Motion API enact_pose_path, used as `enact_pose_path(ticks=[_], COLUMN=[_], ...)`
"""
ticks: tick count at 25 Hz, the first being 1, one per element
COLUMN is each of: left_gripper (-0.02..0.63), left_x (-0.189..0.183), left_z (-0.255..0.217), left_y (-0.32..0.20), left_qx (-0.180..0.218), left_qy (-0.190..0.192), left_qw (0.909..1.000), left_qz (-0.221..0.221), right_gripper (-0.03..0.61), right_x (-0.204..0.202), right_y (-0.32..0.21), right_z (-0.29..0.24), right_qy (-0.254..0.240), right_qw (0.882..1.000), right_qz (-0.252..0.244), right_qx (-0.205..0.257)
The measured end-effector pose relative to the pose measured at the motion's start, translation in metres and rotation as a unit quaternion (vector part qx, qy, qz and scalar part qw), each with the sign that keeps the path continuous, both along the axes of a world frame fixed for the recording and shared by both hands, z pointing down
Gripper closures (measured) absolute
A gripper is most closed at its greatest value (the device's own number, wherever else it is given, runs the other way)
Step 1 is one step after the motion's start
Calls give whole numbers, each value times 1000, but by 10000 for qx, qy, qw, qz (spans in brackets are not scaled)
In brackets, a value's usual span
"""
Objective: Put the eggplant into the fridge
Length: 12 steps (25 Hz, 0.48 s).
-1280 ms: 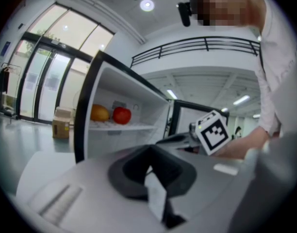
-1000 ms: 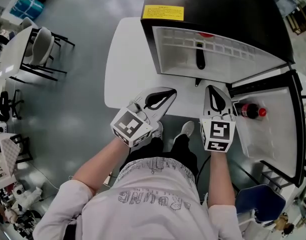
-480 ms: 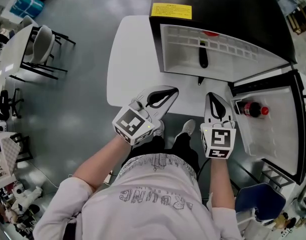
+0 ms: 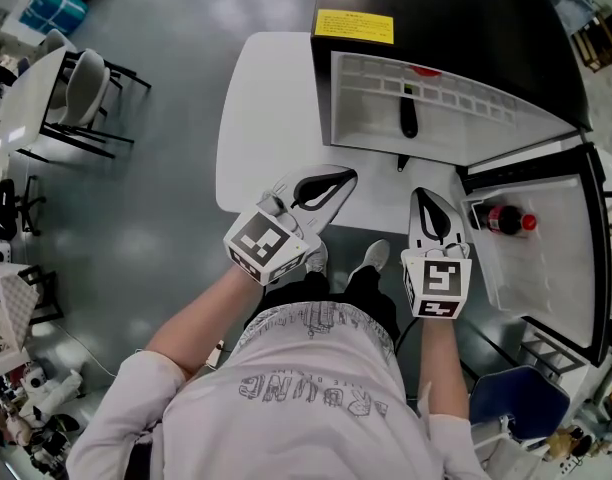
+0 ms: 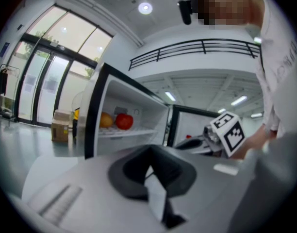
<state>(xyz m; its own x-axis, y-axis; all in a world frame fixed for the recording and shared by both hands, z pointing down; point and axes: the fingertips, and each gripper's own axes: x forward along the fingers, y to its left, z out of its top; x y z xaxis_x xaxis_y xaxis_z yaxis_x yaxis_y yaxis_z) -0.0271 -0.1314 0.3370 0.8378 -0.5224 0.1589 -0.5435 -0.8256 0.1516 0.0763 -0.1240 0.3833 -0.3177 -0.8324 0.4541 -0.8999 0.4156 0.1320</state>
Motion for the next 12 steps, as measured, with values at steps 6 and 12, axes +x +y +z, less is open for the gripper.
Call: enact_pose_path(ticks=[6,12], left_gripper=[607,607], left_x=[-4,-4], left_z=[0,0], left_y=[-3,-4], left_qx=[-8,-9], left_qy=[28,21], left_qw=[10000,10000], left_qz=[-30,6], right_gripper=[574,575], right_x=[-4,-10], right_y=[-2,-4], right_z=[-3,-3], right_qy=[-27,-17], right_qw=[10000,10000], right_qz=[-24,-84], right_qx=[26,28])
